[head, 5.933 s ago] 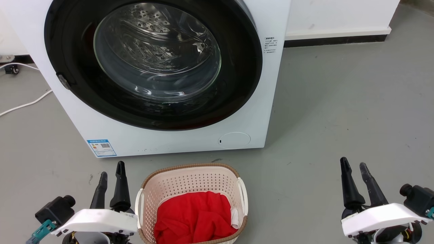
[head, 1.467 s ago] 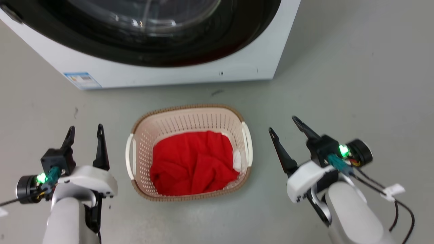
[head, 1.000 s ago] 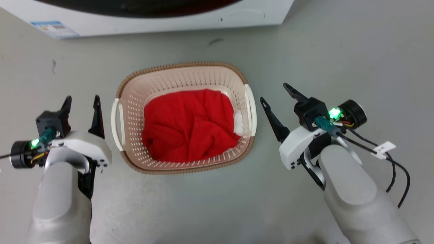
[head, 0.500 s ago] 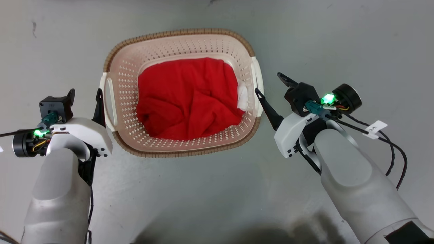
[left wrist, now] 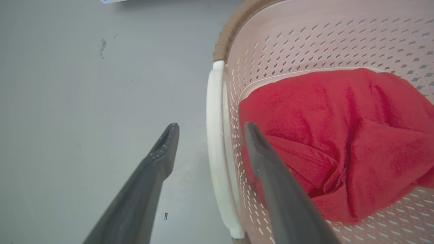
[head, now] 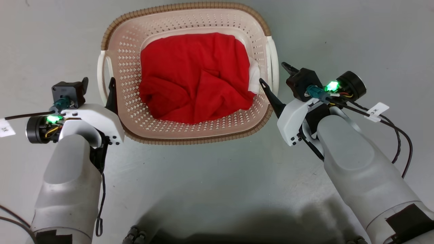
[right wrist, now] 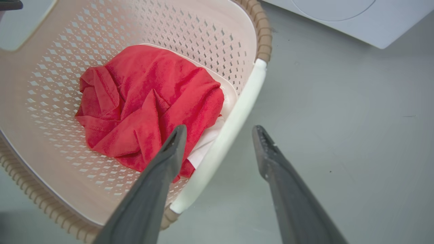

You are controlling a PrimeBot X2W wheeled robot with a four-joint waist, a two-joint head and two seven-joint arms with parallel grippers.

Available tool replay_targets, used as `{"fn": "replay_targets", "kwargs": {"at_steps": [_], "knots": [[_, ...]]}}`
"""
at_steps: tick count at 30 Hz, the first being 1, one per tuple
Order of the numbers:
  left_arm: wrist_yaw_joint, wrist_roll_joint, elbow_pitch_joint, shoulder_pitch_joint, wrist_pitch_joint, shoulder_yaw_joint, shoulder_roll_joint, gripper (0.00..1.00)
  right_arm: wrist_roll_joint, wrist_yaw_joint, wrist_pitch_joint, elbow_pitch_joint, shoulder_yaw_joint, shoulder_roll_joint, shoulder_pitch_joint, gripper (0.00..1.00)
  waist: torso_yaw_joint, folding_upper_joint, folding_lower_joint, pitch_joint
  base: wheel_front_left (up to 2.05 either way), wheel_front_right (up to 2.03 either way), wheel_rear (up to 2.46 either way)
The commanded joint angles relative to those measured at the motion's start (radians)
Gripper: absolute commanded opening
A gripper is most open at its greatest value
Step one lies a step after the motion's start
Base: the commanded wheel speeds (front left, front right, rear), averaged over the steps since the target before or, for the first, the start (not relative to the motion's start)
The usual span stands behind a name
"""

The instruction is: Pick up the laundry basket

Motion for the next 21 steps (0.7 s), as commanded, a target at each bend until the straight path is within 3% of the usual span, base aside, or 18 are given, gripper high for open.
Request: {"fn": "replay_targets", "kwargs": {"at_steps": [1,15,16,17,18,21], "knots": [[-0.002,0.004,0.015,-0.014,-0.003,-0.004,-0.006,1.0,-0.003,-0.001,-0.002,0.012,-0.003,-0.001,-0.02,1.0,0.005,0.0001,-0.0001,0.012,0.0,0.0,0.0],[0.0,0.004,0.117,-0.076,-0.003,-0.038,-0.03,1.0,0.016,-0.001,-0.002,0.099,0.005,-0.002,-0.058,1.0,0.022,0.0001,-0.0001,0.051,0.0,0.0,0.0],[0.0,0.007,0.123,-0.084,-0.003,-0.042,-0.031,0.88,0.019,-0.001,-0.002,0.106,0.009,-0.002,-0.061,0.73,0.024,0.0001,-0.0001,0.052,0.0,0.0,0.0],[0.0,0.008,0.123,-0.092,-0.003,-0.044,-0.031,0.38,0.019,-0.001,-0.002,0.107,0.007,-0.002,-0.07,0.23,0.024,0.0001,-0.0001,0.054,0.0,0.0,0.0],[0.0,0.006,0.128,-0.095,-0.003,-0.048,-0.035,0.0,0.018,-0.001,-0.002,0.109,0.006,-0.002,-0.074,0.0,0.025,0.0001,-0.0001,0.056,0.0,0.0,0.0],[0.0,0.002,0.148,-0.099,-0.003,-0.06,-0.042,0.0,0.02,0.003,-0.001,0.125,0.013,-0.004,-0.077,0.0,0.029,0.0001,-0.0001,0.057,0.0,0.0,0.0]]}}
